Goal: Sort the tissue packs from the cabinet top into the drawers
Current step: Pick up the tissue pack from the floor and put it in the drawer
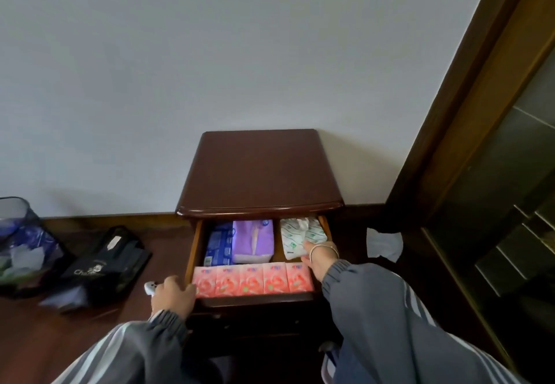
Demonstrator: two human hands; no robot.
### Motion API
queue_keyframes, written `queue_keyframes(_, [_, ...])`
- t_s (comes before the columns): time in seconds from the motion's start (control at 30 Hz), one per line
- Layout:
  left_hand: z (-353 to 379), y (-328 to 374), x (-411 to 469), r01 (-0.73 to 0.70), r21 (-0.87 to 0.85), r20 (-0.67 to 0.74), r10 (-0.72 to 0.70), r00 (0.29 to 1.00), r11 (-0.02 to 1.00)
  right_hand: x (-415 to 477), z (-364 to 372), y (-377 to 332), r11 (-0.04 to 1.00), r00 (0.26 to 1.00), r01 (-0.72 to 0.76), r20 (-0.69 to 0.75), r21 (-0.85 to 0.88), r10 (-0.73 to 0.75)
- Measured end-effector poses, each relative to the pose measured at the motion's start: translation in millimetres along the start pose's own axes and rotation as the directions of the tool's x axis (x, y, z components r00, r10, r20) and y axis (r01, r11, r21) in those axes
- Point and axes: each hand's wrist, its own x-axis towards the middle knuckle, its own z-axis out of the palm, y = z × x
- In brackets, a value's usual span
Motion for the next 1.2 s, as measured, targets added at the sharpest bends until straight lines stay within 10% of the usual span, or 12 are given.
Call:
queue_keyframes(0.57, [-9,-12,-5,0.125,-0.329,0.033,-0.121,0.992,0.936,-15,-8,7,0.637,0.977,0.180,0.209,-0.750,-0.029])
queue_keyframes(0.8, [-19,-27,-13,0.378,-0.578,0.276,-0.263,0.924,0.723,-56,-51,16,0.927,0.967,-0.087,0.191,-0.365,0.166])
queue_keyframes(1.0, [-33,-30,-23,0.574,-0.729,0.564,-0.147,0.812,0.374,-58,-84,32,0.860,0.781,-0.498,0.375,-0.107,0.499])
queue_keyframes(1.2, [-37,-28,-9,0.608,-0.773,0.614,-0.025,0.789,0.180,-34,-60,17,0.764,0.797,-0.578,0.396,0.286,0.455])
